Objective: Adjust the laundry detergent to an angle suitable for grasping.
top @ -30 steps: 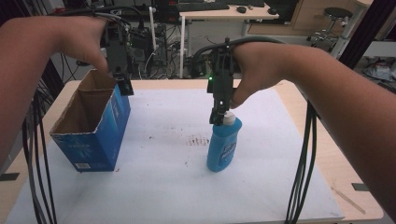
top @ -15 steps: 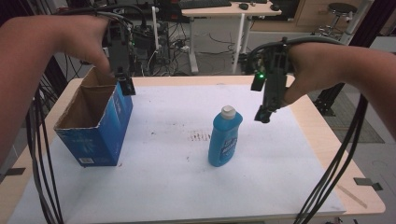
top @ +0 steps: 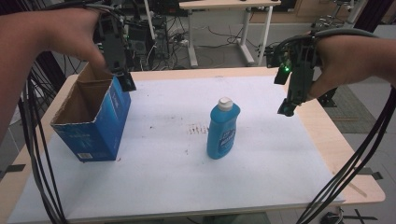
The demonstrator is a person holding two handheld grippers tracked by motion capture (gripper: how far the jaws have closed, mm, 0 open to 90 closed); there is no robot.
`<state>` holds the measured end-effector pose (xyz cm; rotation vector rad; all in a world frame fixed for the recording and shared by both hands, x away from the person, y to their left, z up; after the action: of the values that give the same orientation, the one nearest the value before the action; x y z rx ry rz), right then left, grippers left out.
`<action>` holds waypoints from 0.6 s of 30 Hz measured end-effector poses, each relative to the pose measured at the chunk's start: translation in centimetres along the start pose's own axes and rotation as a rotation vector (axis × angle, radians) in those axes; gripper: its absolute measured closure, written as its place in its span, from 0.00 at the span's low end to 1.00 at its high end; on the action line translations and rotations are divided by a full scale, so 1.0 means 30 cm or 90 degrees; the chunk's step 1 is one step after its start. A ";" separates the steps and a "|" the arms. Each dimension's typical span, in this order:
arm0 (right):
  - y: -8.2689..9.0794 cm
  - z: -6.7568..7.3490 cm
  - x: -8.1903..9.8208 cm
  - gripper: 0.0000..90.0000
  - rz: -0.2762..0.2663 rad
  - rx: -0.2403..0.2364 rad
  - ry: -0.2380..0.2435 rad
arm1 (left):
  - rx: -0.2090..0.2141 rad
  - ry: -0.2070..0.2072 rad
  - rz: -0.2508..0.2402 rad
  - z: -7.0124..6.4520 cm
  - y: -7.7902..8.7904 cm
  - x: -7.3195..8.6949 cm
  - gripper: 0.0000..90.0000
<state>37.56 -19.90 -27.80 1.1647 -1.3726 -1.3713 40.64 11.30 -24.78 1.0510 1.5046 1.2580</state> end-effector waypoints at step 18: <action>0.006 -0.020 0.027 0.01 -0.006 0.008 -0.012 | 0.051 0.096 -0.124 -0.147 -0.091 -0.074 0.02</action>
<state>37.98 -20.82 -27.63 1.1708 -1.3927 -1.3855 36.77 7.77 -26.83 0.8519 1.7407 1.1680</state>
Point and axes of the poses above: each handheld gripper's, and its own axes: y roughly backward along the jaws, x roughly out of its underside, z roughly to its left, the point moved 7 cm from there along -y, roughly forward along the jaws, and after that the axes turned 1 degree about x, right-handed, at the moved point
